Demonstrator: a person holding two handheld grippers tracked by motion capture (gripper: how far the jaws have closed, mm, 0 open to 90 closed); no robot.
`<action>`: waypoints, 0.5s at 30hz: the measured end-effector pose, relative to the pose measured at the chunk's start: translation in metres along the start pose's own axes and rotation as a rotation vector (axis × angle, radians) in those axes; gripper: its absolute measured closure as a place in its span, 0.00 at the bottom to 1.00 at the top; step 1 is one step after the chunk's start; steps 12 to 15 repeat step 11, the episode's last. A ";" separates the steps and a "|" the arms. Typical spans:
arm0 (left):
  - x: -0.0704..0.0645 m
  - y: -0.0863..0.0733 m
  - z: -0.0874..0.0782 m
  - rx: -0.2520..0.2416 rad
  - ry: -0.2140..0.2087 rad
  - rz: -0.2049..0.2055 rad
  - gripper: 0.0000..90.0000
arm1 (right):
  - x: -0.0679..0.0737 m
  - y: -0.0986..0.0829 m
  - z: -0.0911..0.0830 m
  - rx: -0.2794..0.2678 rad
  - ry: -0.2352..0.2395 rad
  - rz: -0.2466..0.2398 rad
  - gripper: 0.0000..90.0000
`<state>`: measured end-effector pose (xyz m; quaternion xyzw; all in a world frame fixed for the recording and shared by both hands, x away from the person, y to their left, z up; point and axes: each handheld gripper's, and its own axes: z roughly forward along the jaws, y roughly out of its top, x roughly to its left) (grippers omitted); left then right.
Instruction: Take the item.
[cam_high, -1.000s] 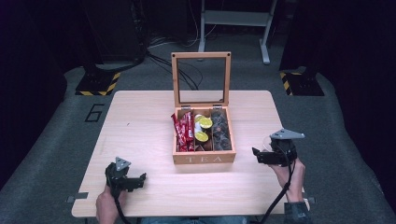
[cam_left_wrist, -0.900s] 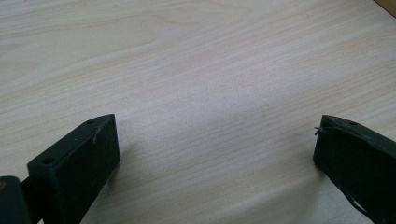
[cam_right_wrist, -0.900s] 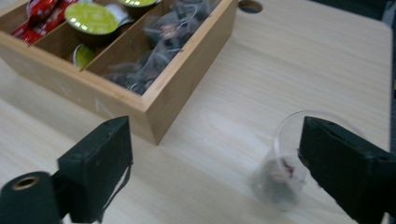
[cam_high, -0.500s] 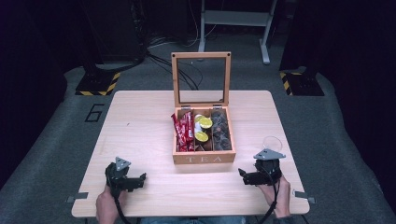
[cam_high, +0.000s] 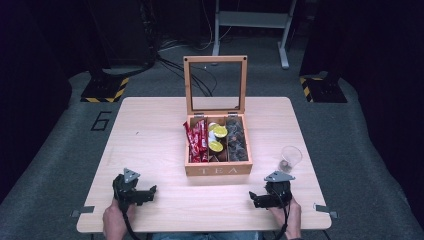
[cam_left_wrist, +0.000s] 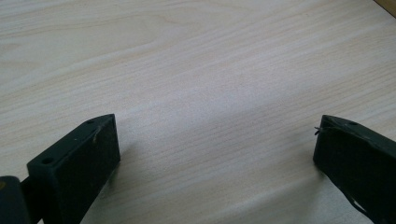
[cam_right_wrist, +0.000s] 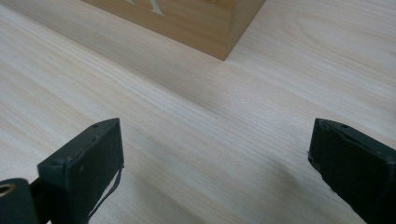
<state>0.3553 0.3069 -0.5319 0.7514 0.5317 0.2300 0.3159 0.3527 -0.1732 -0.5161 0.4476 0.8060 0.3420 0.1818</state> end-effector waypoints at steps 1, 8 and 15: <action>0.000 0.000 0.000 0.001 0.000 0.002 0.00 | 0.000 -0.001 0.002 0.002 0.021 -0.015 0.03; 0.000 0.000 0.000 0.000 -0.003 0.002 0.00 | -0.003 -0.004 0.013 0.022 0.011 -0.039 0.01; 0.000 0.000 0.000 0.002 -0.002 0.006 0.00 | -0.004 -0.006 0.014 0.006 0.026 -0.041 0.00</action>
